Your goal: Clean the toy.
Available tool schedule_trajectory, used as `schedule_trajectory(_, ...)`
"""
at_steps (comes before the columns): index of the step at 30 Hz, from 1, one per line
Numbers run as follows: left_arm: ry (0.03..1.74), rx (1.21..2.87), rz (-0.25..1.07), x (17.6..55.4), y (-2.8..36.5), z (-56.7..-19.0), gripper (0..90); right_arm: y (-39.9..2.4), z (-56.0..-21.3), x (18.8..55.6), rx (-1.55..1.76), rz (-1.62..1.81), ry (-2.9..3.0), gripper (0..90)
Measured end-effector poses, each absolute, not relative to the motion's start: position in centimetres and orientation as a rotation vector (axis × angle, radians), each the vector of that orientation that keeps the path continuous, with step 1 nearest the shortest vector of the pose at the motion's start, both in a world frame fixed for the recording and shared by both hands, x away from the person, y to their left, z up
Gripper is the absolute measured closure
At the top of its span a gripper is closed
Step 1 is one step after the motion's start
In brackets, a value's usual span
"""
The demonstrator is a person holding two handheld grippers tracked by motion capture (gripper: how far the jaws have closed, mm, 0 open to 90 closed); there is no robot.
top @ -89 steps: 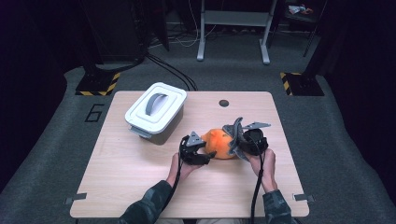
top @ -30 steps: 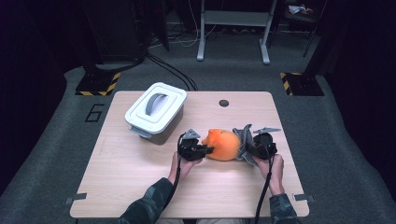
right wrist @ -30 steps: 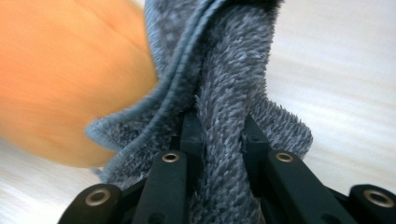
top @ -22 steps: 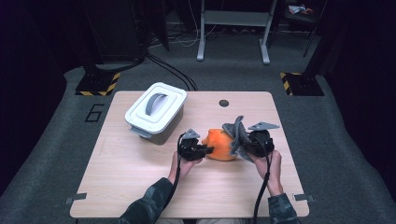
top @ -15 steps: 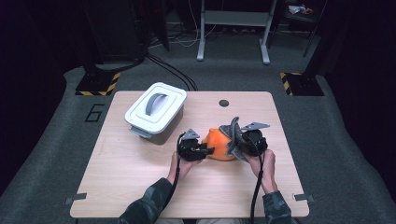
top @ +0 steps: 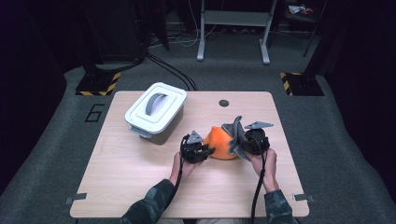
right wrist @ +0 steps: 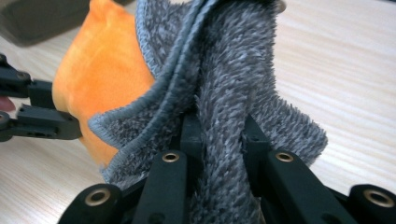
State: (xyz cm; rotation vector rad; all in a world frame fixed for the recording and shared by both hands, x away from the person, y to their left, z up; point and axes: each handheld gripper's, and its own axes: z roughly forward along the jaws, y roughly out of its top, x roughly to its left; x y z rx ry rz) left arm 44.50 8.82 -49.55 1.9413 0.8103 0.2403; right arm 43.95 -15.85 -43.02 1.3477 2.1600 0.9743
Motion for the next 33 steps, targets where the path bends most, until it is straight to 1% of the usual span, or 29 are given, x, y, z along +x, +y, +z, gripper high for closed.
schedule_trajectory(4,0.812,1.950,0.237,44.5,8.9,-49.5,74.1,-15.6,-41.3,43.0,1.275,1.009,2.126,76.1)
schedule_trajectory(8,0.816,1.950,0.239,44.5,8.9,-49.5,74.1,-13.1,-40.0,42.4,1.192,1.020,2.164,76.0)
schedule_trajectory(13,0.840,1.947,0.230,44.6,9.2,-49.5,76.8,-10.5,-40.8,43.3,1.157,0.928,2.212,75.9)
schedule_trajectory(20,0.844,1.948,0.222,44.6,9.0,-49.5,76.6,-10.2,-41.4,43.5,1.142,0.882,2.201,75.7)
schedule_trajectory(25,0.841,1.943,0.222,44.5,8.8,-49.4,76.7,-10.4,-40.6,42.7,1.095,1.011,2.178,75.8)
schedule_trajectory(28,0.845,1.943,0.230,44.5,8.8,-49.4,76.8,-9.7,-41.2,43.0,1.083,0.950,2.191,75.9)
schedule_trajectory(33,0.842,1.959,0.223,44.6,8.8,-49.4,77.1,-10.3,-41.8,43.4,1.124,0.917,2.181,76.4)
